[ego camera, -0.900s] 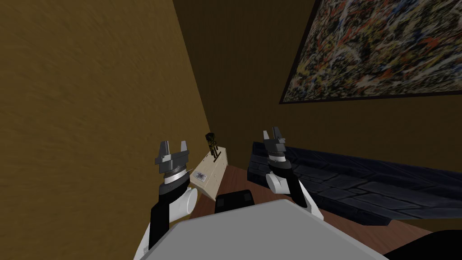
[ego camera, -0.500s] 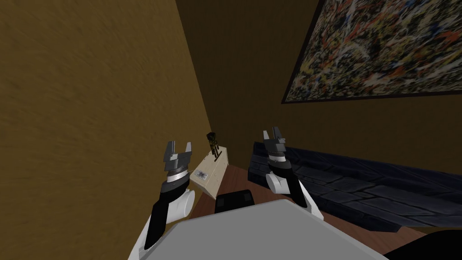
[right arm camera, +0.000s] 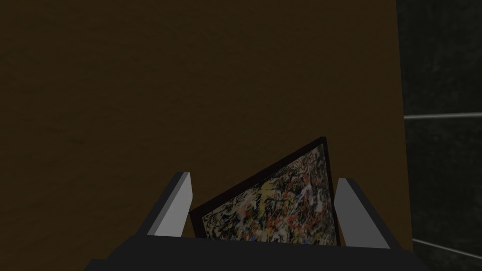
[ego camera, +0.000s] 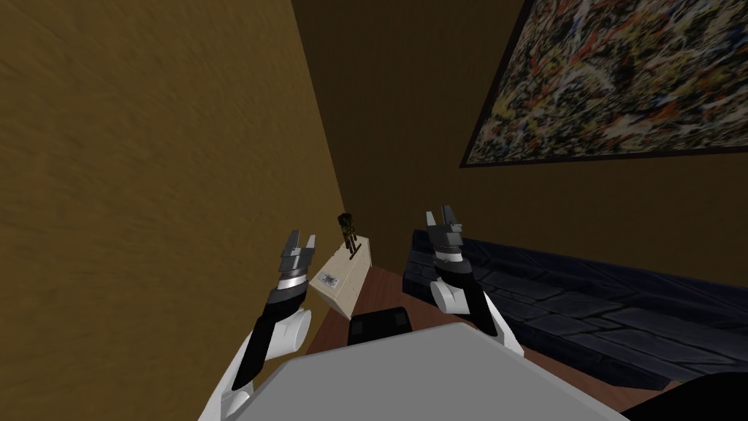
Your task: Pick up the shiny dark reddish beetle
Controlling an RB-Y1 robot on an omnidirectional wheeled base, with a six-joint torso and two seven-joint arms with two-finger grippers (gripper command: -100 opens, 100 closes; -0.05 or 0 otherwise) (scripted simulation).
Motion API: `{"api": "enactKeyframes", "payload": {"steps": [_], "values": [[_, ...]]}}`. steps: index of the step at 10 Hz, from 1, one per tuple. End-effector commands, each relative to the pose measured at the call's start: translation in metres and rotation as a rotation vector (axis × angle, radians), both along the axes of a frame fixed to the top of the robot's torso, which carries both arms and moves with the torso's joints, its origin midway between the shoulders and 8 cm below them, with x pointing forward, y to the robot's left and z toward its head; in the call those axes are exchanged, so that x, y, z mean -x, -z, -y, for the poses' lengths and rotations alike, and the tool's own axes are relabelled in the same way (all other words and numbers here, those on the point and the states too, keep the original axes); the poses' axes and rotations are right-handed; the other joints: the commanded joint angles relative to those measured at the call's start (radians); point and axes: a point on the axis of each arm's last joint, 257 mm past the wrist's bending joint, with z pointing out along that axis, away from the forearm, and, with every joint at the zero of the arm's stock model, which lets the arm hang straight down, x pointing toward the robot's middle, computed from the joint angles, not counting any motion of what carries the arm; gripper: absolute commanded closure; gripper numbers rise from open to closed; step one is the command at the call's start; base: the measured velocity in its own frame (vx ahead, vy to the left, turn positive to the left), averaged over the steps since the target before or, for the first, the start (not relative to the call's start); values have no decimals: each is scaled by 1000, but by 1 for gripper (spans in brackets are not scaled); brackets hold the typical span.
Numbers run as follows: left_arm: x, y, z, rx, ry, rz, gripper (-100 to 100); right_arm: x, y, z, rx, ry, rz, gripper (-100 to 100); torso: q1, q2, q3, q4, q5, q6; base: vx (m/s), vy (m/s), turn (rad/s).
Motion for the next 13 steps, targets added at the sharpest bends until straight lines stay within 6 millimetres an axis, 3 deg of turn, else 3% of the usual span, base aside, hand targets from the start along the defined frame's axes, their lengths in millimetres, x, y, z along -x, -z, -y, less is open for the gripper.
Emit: {"api": "enactKeyframes", "payload": {"steps": [1, 3, 7, 8, 11, 12, 13], "values": [[-15, 23, -10, -40, -17, -79, -100, 0, 0, 0, 0, 0, 0, 0, 0, 0, 0, 0, 0, 0, -26, 13, 50], [-26, 43, -18, -62, -31, -144, -100, 0, 0, 0, 0, 0, 0, 0, 1, 1, 1, 0, 0, 0, -30, 19, 28], [-53, 102, -45, -118, -79, -328, -100, 0, 0, 0, 0, 0, 0, 0, 1, 0, 0, 0, 0, 0, -21, 19, 4], [-54, 106, -46, -117, -80, -336, -100, 0, 0, 0, 0, 0, 0, 0, 1, 0, 0, 0, 0, 0, -18, 15, -8], [-69, 153, -70, -144, -117, -475, -100, 0, 0, 0, 0, 0, 0, 0, 1, 1, 1, 0, 0, 0, -28, 24, -34], [-69, 153, -70, -144, -117, -475, -100, 0, 0, 0, 0, 0, 0, 0, 1, 1, 1, 0, 0, 0, -13, 17, 2], [-75, 176, -82, -154, -135, -543, -100, 0, 0, 0, 0, 0, 0, 0, 0, 0, 0, 0, 0, 0, -17, 13, -61]]}}
